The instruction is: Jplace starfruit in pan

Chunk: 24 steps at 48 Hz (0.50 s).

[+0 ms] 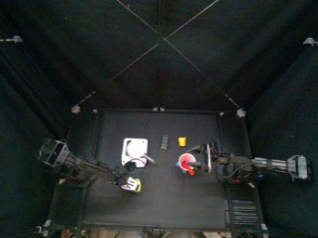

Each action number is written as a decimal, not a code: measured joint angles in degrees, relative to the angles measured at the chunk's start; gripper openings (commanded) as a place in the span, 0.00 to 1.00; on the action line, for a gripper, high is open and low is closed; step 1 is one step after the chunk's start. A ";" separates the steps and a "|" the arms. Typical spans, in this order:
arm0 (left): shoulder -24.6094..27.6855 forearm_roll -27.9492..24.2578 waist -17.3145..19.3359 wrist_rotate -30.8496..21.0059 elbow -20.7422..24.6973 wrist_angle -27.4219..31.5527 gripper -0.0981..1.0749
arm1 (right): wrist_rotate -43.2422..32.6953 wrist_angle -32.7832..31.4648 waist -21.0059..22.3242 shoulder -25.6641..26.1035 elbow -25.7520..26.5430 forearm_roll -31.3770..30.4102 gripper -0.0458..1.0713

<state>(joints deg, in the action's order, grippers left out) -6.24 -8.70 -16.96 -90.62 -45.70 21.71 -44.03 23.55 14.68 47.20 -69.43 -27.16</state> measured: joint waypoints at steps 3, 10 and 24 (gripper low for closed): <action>-0.09 0.00 0.00 0.00 -0.09 0.09 0.63 | 0.00 0.00 0.00 0.00 0.09 0.09 0.97; -0.79 -0.97 0.26 0.18 0.00 0.00 0.63 | 0.00 -0.09 0.00 0.00 0.00 0.18 0.97; -8.70 -7.38 3.52 0.53 -0.70 1.23 0.63 | 0.00 0.00 0.09 0.00 0.00 0.18 0.97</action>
<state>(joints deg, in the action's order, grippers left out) -14.94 -16.08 -13.45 -90.09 -46.41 22.94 -44.03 23.55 14.77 47.20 -69.43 -26.98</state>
